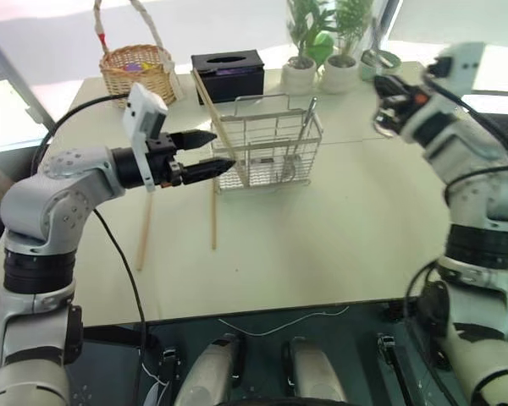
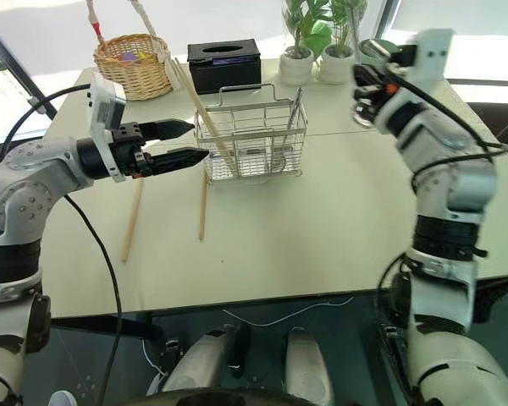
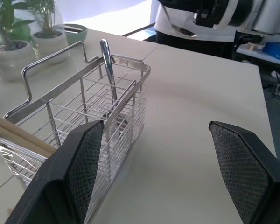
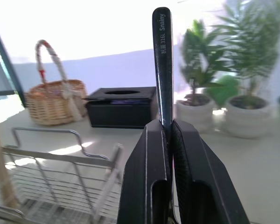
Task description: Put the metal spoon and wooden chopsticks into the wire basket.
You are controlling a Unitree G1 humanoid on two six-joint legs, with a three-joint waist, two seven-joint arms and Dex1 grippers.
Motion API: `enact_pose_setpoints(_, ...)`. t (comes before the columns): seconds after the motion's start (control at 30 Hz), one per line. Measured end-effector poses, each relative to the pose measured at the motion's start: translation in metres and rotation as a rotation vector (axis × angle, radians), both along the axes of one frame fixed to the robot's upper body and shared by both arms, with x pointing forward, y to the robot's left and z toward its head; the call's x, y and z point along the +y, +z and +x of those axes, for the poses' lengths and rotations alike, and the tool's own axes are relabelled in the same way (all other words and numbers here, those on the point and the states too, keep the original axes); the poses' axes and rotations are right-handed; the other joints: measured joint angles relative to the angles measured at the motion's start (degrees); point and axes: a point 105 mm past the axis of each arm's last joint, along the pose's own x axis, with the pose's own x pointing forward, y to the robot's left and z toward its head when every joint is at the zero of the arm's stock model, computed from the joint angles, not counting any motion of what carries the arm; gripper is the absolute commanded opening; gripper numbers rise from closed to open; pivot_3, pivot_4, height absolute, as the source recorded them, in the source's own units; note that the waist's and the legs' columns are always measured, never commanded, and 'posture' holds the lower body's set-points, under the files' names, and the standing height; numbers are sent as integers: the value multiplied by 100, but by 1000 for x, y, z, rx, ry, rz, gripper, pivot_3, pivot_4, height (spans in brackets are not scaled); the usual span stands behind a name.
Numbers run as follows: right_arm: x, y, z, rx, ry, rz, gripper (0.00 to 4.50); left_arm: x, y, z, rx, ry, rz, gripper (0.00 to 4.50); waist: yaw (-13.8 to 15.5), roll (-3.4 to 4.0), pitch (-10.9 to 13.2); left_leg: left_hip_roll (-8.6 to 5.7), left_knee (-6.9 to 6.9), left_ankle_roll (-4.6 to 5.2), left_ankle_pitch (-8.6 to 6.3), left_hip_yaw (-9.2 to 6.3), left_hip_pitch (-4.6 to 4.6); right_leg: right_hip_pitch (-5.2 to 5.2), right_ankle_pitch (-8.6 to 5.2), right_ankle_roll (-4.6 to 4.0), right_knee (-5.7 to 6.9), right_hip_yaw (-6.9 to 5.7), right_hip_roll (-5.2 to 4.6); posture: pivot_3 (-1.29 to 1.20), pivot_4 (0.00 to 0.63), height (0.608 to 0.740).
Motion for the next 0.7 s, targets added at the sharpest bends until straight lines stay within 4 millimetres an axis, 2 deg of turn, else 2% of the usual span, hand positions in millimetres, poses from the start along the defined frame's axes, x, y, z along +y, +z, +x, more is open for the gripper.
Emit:
enact_pose_setpoints(0.07, 26, -3, 12, 5, 48, 6, 27, 1, 0, 2, 1, 7, -4, 3809, 8, 0, 0, -1, -1, -28, 17, -1, 0, -1, 0, 0, 1, 0, 1, 0, 150, 725)
enact_pose_setpoints(0.17, 45, -16, 22, 25, 80, -9, 27, 1, 2, 2, -6, 6, -5, 3809, 15, 0, 0, -4, -1, -30, 18, -2, -1, -2, 1, 1, 1, 0, 0, 0, 150, 725)
enact_pose_setpoints(0.23, 50, -23, 30, 45, 82, -4, 27, 1, 3, 2, -9, 10, -6, 3809, -3, 0, 0, -6, 0, -30, 18, -1, -1, -1, 1, 1, 1, 1, 0, 0, 150, 725)
enact_pose_setpoints(0.37, 55, -18, 38, 17, 85, 0, 27, 1, 4, 1, -15, 16, -5, 3809, -19, 0, 0, -4, -5, -34, 20, -4, 0, -8, 1, 1, 11, 1, 3, 0, 150, 725)
enact_pose_setpoints(0.7, 75, -22, 48, -2, 110, 77, 27, 5, 4, 0, -28, 45, -1, 3809, -36, 2, 1, -3, -11, -40, 23, -5, 0, -16, 1, 0, 15, 3, 6, 0, 150, 725)
